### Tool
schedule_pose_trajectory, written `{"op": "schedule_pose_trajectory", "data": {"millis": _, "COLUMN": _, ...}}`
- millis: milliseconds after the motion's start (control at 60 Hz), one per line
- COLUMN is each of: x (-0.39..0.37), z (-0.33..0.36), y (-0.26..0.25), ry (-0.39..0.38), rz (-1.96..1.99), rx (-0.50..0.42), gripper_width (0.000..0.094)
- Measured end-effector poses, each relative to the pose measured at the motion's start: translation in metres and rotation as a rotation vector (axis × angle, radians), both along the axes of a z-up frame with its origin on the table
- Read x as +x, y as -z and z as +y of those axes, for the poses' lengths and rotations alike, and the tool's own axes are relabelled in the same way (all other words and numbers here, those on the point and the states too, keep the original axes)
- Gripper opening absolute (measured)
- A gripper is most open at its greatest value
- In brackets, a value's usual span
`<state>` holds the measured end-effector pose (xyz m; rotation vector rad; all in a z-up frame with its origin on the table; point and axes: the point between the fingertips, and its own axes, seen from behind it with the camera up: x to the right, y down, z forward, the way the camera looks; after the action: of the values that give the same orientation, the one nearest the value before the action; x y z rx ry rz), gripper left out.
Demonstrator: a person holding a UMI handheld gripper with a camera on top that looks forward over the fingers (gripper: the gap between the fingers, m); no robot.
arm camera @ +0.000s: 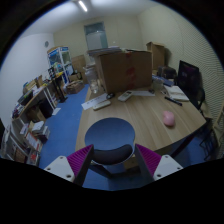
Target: Arrange mouse
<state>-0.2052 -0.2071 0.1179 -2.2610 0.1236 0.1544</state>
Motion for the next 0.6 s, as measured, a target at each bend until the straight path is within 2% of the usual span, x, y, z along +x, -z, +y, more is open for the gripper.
{"op": "schedule_pose_trajectory", "data": {"millis": 317, "x": 0.021, "z": 0.009, "y": 0.0, "ry": -0.029, "rz": -0.004, "rx": 0.012, "gripper_width": 0.0841}}
{"op": "schedule_pose_trajectory", "data": {"millis": 600, "x": 0.126, "z": 0.031, "y": 0.042, "ry": 0.06, "rz": -0.013, "rx": 0.022, "gripper_width": 0.0836}}
